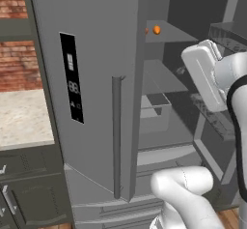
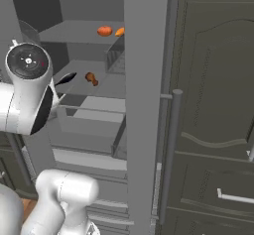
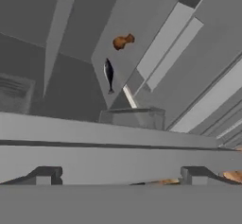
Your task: Gather the squash and carrot from the fridge and place them on a tray on the dining counter. Then gather the fish and chicken drumstick from the fridge and place them on the other tray.
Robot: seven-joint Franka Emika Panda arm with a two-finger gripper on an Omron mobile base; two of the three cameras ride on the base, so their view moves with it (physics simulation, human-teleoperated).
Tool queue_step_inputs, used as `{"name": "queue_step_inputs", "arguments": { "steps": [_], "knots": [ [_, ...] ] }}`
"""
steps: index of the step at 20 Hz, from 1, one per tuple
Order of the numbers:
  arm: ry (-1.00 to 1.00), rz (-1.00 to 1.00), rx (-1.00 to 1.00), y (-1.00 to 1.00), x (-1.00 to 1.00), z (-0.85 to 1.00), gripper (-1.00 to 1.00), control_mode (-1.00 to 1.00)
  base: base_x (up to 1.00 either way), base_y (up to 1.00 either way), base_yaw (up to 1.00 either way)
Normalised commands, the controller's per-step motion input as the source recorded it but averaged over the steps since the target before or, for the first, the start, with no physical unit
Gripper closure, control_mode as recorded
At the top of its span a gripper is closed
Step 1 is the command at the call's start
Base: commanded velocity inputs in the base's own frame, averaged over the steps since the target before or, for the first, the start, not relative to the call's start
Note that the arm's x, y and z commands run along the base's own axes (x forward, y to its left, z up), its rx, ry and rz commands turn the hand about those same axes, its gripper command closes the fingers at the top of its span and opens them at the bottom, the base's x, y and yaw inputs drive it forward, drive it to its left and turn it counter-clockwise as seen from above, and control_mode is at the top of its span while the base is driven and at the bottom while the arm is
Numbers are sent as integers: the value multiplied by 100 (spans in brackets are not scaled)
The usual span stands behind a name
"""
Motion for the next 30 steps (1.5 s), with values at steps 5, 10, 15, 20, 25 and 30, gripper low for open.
{"name": "queue_step_inputs", "arguments": {
  "steps": [5,10,15,20,25,30],
  "knots": [
    [7,0,23,7,4,-1,-100,-100,0,0,0],
    [11,0,21,2,1,-2,-100,-100,0,0,0],
    [15,3,17,25,4,-17,-100,-100,0,0,0],
    [14,5,10,42,14,-19,-100,-100,0,0,0],
    [5,9,3,21,13,-16,-100,-100,0,0,0],
    [-1,14,0,0,2,-14,-100,-100,0,0,0]
  ]
}}
